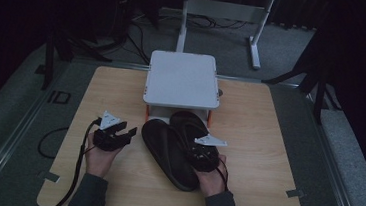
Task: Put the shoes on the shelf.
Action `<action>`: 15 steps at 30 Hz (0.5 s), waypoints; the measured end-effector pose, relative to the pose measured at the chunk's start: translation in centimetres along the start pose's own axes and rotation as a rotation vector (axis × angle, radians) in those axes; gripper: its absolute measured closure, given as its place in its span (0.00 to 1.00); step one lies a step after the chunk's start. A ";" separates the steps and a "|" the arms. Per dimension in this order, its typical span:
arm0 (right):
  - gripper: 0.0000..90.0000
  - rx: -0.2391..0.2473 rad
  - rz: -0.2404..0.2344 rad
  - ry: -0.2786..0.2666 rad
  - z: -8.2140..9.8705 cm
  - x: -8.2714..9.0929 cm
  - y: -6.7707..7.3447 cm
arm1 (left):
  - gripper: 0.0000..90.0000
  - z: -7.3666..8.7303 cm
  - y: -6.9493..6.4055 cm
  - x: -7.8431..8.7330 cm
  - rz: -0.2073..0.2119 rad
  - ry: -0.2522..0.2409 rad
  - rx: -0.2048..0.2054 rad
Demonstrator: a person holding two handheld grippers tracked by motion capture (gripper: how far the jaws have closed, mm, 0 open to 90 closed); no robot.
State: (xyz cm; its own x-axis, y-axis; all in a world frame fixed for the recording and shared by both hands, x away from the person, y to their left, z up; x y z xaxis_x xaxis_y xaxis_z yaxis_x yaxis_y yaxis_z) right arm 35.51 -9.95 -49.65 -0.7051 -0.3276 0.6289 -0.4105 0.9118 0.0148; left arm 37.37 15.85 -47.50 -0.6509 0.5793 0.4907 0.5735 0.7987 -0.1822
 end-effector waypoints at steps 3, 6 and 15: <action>0.85 -0.019 0.015 -0.009 -0.5 -0.4 -0.3 | 0.58 0.0 0.0 0.0 -0.002 0.000 0.001; 0.85 -0.031 0.020 -0.013 -0.7 -0.7 -0.5 | 0.58 0.0 0.0 0.0 -0.001 0.000 0.001; 0.85 -0.071 0.075 -0.043 -2.2 -1.9 -0.9 | 0.58 0.1 0.1 0.0 0.000 0.003 0.003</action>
State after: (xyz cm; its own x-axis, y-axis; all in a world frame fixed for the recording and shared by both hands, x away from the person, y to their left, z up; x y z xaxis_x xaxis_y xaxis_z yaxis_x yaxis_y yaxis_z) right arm 38.50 -9.62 -49.13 -0.7569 -0.2668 0.5966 -0.3146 0.9489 0.0251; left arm 37.40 15.91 -47.60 -0.6498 0.5786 0.4930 0.5719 0.7994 -0.1844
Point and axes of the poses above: each handheld gripper's, and its own axes: x roughly backward along the jaws, z roughly out of its underside, y roughly to its left, the point moved 6 cm from there along -x, roughly forward along the jaws, and after that the axes turned 11 degrees about z, right-handed, at the moved point
